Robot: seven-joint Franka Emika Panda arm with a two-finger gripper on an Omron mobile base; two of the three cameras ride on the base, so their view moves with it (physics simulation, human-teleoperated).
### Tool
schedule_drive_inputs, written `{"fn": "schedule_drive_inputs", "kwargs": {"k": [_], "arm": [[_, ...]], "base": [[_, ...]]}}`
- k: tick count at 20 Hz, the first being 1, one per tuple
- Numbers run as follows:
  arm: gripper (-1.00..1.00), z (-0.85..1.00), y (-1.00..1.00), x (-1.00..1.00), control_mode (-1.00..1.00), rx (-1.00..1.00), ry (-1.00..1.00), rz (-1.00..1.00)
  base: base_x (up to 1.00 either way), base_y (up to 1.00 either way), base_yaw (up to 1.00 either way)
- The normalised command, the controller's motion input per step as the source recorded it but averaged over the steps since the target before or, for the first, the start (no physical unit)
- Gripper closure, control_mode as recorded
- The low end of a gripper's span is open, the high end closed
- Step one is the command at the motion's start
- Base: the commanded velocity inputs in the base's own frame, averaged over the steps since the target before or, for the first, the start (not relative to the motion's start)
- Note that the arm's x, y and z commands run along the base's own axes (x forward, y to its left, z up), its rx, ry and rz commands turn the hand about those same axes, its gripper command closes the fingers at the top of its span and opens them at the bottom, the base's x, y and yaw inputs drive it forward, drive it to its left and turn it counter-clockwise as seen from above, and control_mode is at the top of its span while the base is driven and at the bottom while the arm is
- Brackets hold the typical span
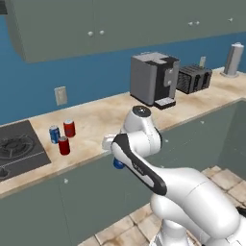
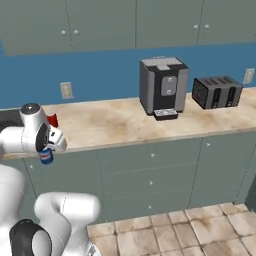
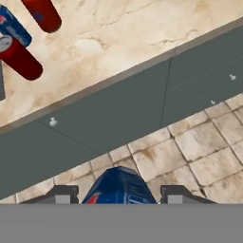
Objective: Four empty soda cans are scattered around the kitchen. Gather all the cans and cluster them next to the stove for recycling.
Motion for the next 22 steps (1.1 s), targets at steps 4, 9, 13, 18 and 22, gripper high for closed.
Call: {"fn": "schedule_drive_inputs", "kwargs": {"k": [4,9,13,18,22], "arm": [[1.0,0.0,0.0,0.0,1.0,0.0,0.0,0.0],[1.0,0.0,0.0,0.0,1.0,0.0,0.0,0.0],[1.0,0.0,0.0,0.0,1.0,0.0,0.0,0.0],[1.0,0.0,0.0,0.0,1.0,0.0,0.0,0.0],[1.0,0.0,0.0,0.0,1.0,0.0,0.0,0.0]], "base": [[0.56,-0.2,0.25],[0.58,-0.21,0.2],[0.58,-0.24,0.13],[0.59,-0.22,0.12],[0.45,-0.16,0.13]]}}
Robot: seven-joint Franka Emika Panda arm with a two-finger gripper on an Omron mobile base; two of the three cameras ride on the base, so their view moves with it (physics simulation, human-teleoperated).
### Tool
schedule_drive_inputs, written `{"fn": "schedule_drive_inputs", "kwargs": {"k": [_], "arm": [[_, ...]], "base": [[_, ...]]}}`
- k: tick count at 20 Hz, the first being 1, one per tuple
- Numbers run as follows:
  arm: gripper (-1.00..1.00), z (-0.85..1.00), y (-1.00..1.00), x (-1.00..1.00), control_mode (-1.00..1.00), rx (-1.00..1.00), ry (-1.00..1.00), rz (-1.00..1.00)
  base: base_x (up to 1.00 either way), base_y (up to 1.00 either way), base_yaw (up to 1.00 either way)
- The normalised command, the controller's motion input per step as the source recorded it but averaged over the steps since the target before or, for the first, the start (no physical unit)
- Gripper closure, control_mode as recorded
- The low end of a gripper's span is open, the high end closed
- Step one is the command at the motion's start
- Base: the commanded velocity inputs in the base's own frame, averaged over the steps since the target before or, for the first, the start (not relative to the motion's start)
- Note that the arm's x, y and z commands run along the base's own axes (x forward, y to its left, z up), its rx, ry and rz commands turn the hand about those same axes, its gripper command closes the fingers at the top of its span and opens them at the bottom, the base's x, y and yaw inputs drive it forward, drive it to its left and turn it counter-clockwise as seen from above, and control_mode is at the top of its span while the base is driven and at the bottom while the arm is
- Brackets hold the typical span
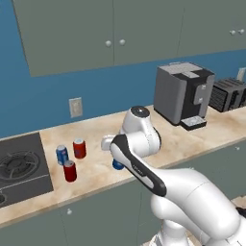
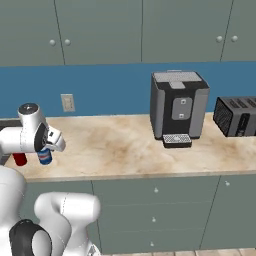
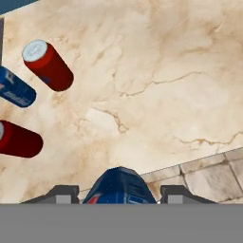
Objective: Four empty soda cans are scattered around the kitchen. Gather all the cans and cluster them next to the stove for recycling.
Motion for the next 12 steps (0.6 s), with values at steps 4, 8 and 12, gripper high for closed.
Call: {"fn": "schedule_drive_inputs", "kwargs": {"k": [4,8,12], "arm": [[1.0,0.0,0.0,0.0,1.0,0.0,0.0,0.0],[1.0,0.0,0.0,0.0,1.0,0.0,0.0,0.0],[1.0,0.0,0.0,0.0,1.0,0.0,0.0,0.0]], "base": [[0.12,-0.01,0.14],[0.21,-0.04,0.09],[0.09,-0.02,0.02]]}}
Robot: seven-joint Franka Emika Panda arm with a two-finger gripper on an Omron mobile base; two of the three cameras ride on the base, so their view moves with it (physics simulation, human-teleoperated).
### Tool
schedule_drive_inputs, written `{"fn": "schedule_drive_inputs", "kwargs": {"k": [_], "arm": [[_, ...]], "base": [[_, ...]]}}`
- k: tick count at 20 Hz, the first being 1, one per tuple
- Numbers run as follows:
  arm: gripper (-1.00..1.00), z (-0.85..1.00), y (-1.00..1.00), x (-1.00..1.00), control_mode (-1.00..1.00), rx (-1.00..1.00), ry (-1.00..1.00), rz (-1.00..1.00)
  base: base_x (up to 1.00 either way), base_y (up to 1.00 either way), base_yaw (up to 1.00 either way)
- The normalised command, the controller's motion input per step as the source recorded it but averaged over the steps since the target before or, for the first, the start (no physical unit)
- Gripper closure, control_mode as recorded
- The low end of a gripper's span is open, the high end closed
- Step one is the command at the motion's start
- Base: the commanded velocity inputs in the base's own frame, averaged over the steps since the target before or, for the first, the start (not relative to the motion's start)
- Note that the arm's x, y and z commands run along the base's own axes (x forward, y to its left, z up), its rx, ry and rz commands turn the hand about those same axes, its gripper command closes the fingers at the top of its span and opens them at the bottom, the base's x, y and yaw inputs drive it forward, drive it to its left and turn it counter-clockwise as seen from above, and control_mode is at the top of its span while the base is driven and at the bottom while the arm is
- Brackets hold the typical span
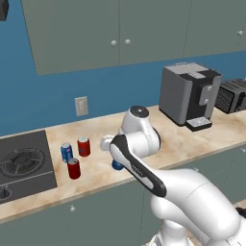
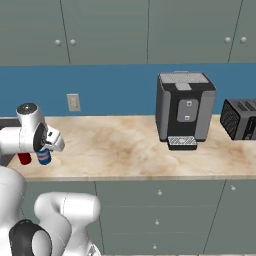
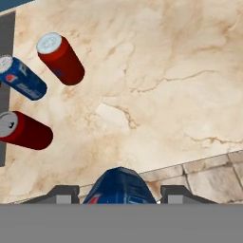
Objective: Four empty soda cans are scattered around the kitchen. Gather all the cans and cluster them next to the stove for recycling.
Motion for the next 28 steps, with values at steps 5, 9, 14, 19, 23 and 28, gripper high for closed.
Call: {"fn": "schedule_drive_inputs", "kwargs": {"k": [5,9,14,19,23,28], "arm": [[1.0,0.0,0.0,0.0,1.0,0.0,0.0,0.0],[1.0,0.0,0.0,0.0,1.0,0.0,0.0,0.0],[1.0,0.0,0.0,0.0,-1.0,0.0,0.0,0.0],[1.0,0.09,0.12,0.05,-1.0,0.0,0.01,0.0],[1.0,0.13,0.29,0.17,-1.0,0.0,0.11,0.0],[1.0,0.01,0.25,0.24,-1.0,0.0,0.09,0.0]], "base": [[0.0,0.0,0.0],[0.0,0.0,0.0],[-0.01,0.0,0.0],[0.0,0.0,0.0],[0.0,0.0,0.0],[0.0,0.0,0.0]]}}
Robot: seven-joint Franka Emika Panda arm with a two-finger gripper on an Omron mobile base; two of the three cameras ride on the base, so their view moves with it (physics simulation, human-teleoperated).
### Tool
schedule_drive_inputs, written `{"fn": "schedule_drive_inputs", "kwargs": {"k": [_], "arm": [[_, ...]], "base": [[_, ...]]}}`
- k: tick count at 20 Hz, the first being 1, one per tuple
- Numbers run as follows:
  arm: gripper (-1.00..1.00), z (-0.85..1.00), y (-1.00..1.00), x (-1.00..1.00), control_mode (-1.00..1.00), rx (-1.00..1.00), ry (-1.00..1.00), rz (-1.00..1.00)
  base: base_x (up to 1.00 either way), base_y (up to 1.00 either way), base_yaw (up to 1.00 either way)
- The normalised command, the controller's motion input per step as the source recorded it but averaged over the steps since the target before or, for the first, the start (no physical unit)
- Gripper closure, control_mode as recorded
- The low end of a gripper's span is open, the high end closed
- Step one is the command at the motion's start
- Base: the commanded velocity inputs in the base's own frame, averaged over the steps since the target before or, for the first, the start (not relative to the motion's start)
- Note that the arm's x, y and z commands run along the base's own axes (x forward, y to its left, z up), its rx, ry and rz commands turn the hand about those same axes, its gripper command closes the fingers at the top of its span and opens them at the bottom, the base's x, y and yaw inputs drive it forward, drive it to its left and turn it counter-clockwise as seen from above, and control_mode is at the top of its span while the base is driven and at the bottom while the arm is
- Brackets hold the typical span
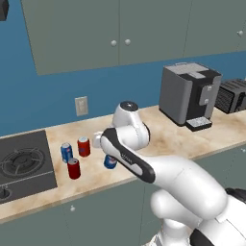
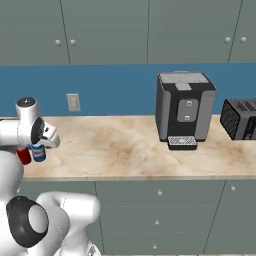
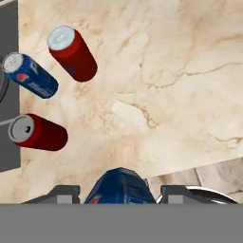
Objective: Four empty soda cans are scattered around the kitchen. Gather all the cans and cluster them next to the stove for recycling.
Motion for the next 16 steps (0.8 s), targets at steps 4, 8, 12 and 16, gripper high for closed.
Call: {"fn": "schedule_drive_inputs", "kwargs": {"k": [4,8,12,16], "arm": [[1.0,-0.07,0.15,0.21,-1.0,-0.09,-0.05,0.03],[1.0,-0.2,0.17,0.13,-1.0,-0.19,-0.21,0.02],[1.0,-0.16,0.1,0.29,-1.0,-0.01,-0.05,0.01],[1.0,-0.1,0.01,0.27,-1.0,0.1,0.0,0.05]], "base": [[0.0,0.0,0.0],[0.0,0.0,0.0],[0.0,0.0,0.0],[0.0,0.0,0.0]]}}
